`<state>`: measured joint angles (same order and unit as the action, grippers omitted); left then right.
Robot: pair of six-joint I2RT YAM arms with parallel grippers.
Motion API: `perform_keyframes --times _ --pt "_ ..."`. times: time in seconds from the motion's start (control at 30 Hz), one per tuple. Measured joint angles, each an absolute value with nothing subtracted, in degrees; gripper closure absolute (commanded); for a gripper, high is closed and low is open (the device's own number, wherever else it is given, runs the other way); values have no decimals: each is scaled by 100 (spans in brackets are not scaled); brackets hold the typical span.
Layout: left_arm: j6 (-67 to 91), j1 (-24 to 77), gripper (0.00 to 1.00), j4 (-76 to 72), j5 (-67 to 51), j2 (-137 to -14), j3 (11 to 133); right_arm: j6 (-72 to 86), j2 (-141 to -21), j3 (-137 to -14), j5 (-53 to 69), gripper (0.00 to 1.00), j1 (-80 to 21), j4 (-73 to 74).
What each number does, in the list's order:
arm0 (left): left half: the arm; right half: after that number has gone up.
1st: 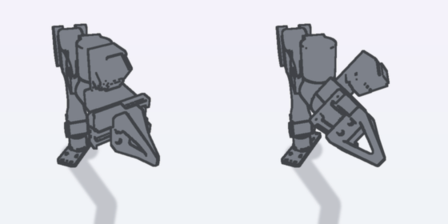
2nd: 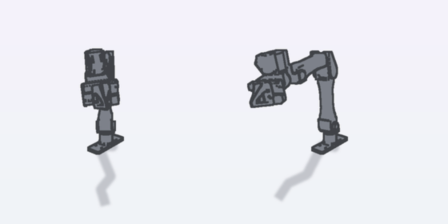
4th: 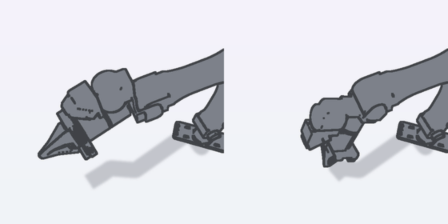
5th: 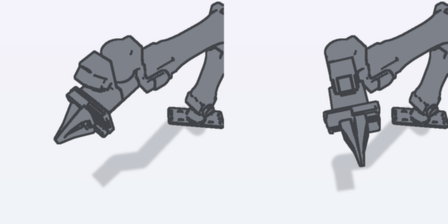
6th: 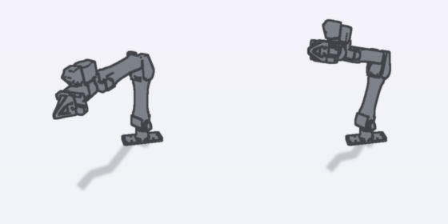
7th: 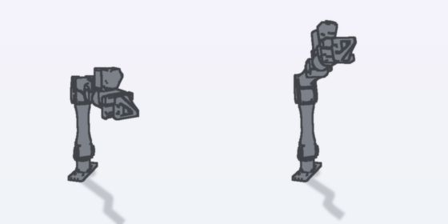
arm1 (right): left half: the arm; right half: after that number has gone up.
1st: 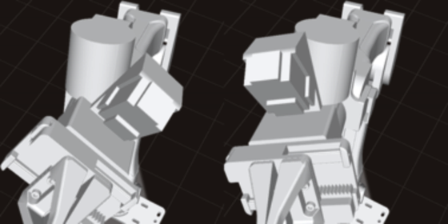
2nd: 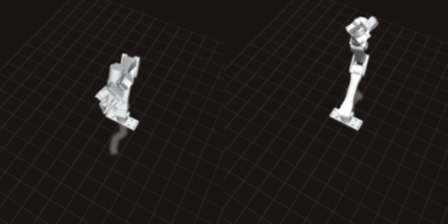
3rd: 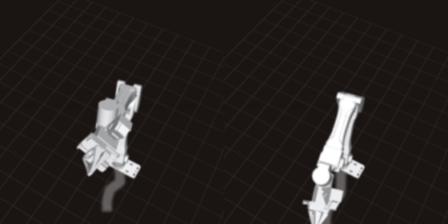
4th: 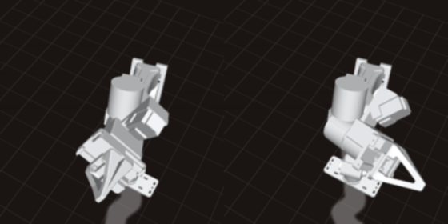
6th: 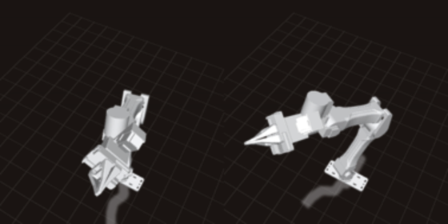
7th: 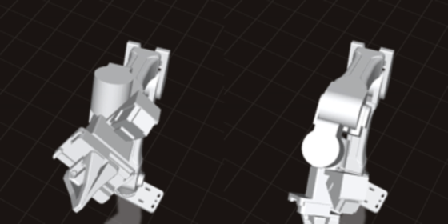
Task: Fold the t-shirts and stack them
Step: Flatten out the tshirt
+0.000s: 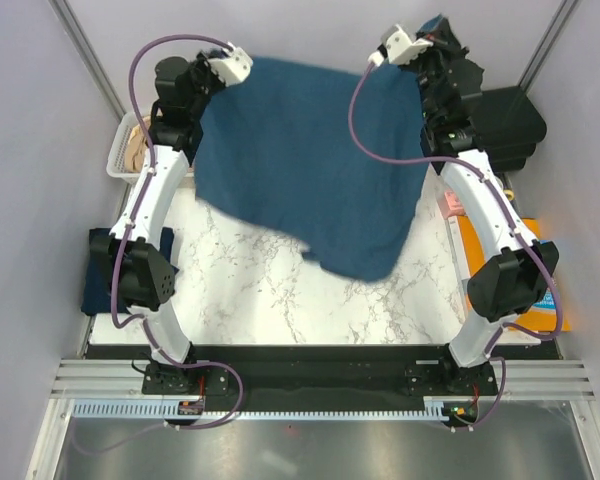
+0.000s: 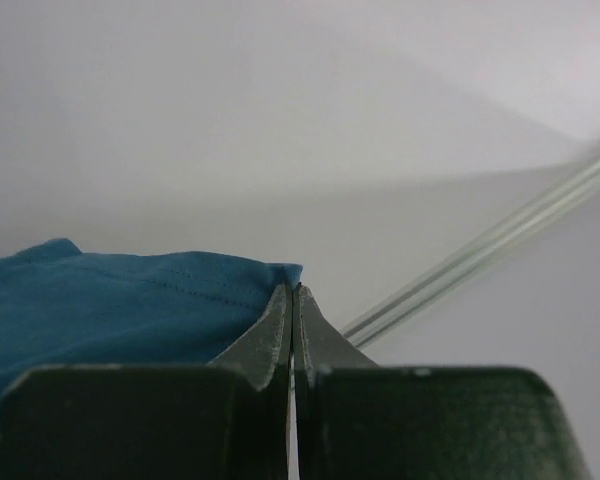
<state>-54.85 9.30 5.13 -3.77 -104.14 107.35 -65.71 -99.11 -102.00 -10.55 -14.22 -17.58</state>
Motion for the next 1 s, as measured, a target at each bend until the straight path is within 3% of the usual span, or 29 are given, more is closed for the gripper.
perform_keyframes --times 0.27,0.4,0.53,0.63,0.77,1.0 --pt "-5596 939 98 -2150 530 -10208 11380 -6781 -10280 -12514 -1035 100 -1262 -2681" --pt "-5594 950 98 -2969 707 -9850 11026 -6746 -9913 -12416 -888 100 -1262 -3111" --pt "-5695 943 98 -3787 725 -9196 9330 -6591 -8923 -10558 -838 100 -1258 -3166" --pt "-5948 932 98 -4187 517 -8842 7467 -6455 -7979 -8412 -646 100 -1251 -2777" --pt "-6020 941 98 -3658 110 -8864 5286 -6248 -7183 -6493 -276 100 -1275 -1645" --pt "-6051 1055 98 -1953 -746 -8016 3824 -5922 -5734 -5413 633 100 -1372 1221"
